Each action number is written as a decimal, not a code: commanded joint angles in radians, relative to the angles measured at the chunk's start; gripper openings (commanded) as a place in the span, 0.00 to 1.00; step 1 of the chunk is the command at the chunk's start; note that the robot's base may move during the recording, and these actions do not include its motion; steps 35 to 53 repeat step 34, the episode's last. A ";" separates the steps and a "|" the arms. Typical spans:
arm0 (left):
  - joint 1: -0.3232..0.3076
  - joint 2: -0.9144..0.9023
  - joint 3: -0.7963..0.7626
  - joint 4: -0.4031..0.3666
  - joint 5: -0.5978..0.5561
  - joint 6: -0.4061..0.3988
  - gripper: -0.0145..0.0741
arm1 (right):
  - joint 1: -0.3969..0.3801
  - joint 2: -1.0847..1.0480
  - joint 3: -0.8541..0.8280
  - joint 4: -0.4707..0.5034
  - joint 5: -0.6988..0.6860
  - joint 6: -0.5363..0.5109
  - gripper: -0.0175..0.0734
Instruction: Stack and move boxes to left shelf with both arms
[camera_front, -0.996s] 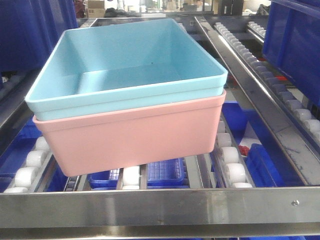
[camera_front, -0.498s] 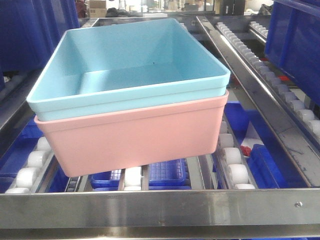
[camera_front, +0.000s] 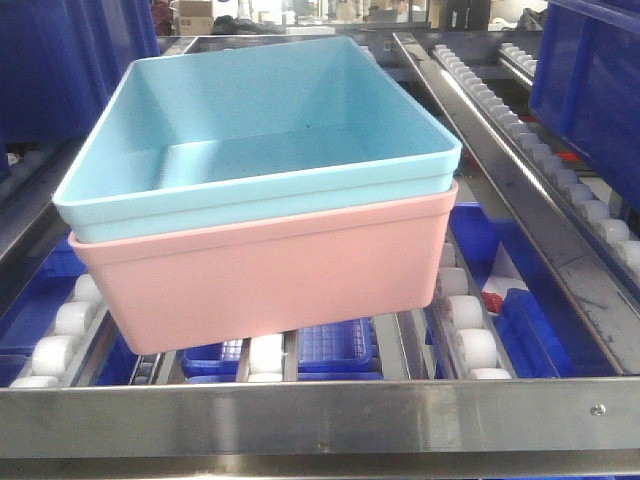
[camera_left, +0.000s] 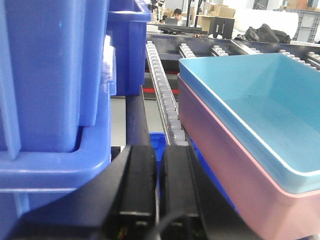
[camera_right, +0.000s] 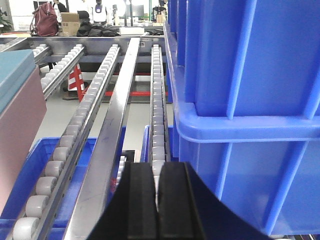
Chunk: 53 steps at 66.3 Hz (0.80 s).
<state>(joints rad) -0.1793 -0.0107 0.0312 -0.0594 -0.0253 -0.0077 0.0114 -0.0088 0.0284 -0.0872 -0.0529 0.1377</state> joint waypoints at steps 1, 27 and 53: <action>0.001 -0.014 0.029 -0.009 -0.090 0.000 0.17 | -0.007 -0.022 -0.018 -0.008 -0.084 -0.013 0.25; 0.001 -0.014 0.029 -0.009 -0.090 0.000 0.17 | -0.007 -0.022 -0.018 -0.008 -0.084 -0.013 0.25; 0.001 -0.014 0.029 -0.009 -0.090 0.000 0.17 | -0.007 -0.022 -0.018 -0.008 -0.084 -0.013 0.25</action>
